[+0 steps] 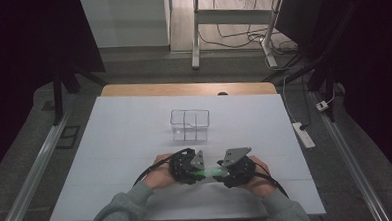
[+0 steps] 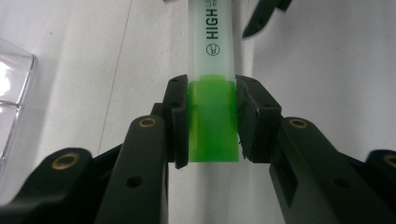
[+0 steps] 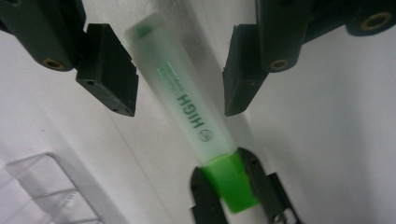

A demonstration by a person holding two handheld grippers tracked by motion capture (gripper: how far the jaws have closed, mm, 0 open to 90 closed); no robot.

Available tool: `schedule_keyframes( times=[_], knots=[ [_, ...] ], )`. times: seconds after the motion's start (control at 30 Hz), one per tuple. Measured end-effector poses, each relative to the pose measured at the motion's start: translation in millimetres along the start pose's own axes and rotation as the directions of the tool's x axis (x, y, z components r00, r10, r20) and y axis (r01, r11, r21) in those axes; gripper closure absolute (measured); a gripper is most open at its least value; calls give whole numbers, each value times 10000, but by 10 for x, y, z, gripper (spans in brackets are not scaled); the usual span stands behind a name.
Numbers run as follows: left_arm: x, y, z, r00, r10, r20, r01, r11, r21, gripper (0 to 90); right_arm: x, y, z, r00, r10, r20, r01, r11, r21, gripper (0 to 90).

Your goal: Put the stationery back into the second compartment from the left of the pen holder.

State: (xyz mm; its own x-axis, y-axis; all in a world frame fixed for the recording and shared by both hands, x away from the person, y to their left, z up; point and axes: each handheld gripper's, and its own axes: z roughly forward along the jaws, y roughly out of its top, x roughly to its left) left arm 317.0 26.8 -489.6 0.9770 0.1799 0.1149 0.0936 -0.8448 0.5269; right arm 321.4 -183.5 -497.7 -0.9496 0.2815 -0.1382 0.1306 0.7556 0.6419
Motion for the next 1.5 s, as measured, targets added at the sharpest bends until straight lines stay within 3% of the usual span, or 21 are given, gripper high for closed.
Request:
schedule_keyframes(
  times=[0.27,0.4,0.53,0.67,0.83,1.0,1.13,1.33,1.5],
  knots=[
    [-6,6,-45,9996,130,238,-122,9993,-341,665,82,12,85,9952,-974,108,965,9930,679,566],
    [8,-6,-77,9996,141,233,-126,9978,-647,659,109,25,81,9890,-1474,143,1462,9872,640,602],
    [28,-18,-139,9999,-55,93,64,9940,-1088,640,154,47,81,9832,-1820,131,1811,9820,547,652],
    [71,-49,-194,9982,-581,-167,551,9882,-1428,566,137,47,51,9869,-1604,176,1599,9868,261,665],
    [143,-95,-242,9844,-1757,111,1742,9635,-2030,448,74,23,12,9930,-1082,473,1084,9941,-22,665],
    [194,-156,-263,9679,-2509,179,2480,9401,-2339,392,30,7,-6,9965,-499,669,526,9978,-394,665],
    [232,-227,-270,9473,-3187,339,3161,9120,-2615,379,2,-5,-32,9963,-95,855,147,9981,-606,665],
    [277,-319,-278,9250,-3762,535,3756,8840,-2784,360,-40,-23,-63,9943,377,994,-278,9947,-993,664],
    [282,-336,-295,9154,-3969,667,3975,8659,-3037,347,-43,-24,-72,9931,599,1009,-485,9925,-1122,664]
  ],
)
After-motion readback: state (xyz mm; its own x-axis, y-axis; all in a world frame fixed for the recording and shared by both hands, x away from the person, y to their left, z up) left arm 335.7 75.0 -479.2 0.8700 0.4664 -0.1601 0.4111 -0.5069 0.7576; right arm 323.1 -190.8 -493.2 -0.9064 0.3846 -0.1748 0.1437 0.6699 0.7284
